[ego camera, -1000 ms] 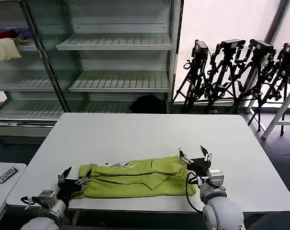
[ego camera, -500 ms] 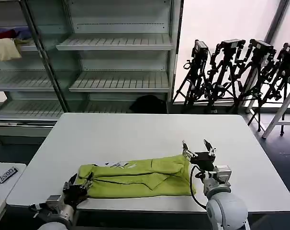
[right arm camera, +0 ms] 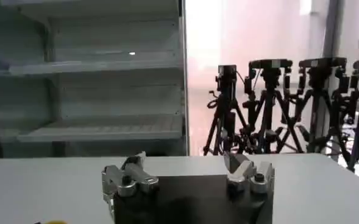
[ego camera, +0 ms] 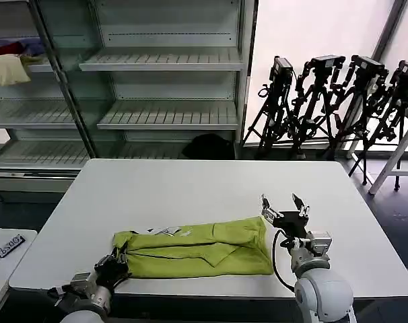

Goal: Fold and organize the clothes.

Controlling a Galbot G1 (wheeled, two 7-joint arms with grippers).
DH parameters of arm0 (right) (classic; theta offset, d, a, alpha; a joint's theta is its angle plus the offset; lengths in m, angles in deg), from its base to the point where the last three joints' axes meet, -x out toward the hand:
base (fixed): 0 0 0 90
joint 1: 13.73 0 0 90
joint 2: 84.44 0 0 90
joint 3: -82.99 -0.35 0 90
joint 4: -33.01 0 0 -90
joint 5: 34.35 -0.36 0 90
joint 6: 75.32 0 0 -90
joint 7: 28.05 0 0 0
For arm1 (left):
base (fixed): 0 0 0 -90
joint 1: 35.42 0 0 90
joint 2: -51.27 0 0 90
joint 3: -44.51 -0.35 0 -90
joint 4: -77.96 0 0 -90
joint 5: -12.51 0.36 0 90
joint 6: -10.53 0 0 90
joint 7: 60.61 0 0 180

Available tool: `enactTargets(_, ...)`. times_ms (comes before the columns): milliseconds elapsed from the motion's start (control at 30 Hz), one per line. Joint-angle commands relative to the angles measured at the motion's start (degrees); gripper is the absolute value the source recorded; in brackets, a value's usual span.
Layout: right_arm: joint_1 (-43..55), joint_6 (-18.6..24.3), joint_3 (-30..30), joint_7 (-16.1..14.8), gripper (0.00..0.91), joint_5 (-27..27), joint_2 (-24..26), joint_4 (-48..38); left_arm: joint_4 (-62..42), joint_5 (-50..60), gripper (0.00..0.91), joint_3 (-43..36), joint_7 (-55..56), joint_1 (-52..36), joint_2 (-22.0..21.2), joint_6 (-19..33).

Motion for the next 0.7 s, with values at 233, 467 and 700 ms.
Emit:
enactTargets(233,-0.1,0.9,-1.4,-0.5,0.907,-0.1,0.4,-2.0,-2.1,14.0,0.0,10.6,-12.2,-3.3,5.0,11.3)
enactTargets(467,-0.1,1.6,-2.4,-0.6,0.907,-0.1,0.8,-3.6,-6.2,19.5,0.0,18.9,-20.2,-5.5,13.5,13.0)
enactTargets(700,-0.1,2.3,-2.0,-0.7,0.907,1.0,0.3,-4.7,-1.6,18.9,0.0,17.2,-21.2,-6.2,16.7,10.0)
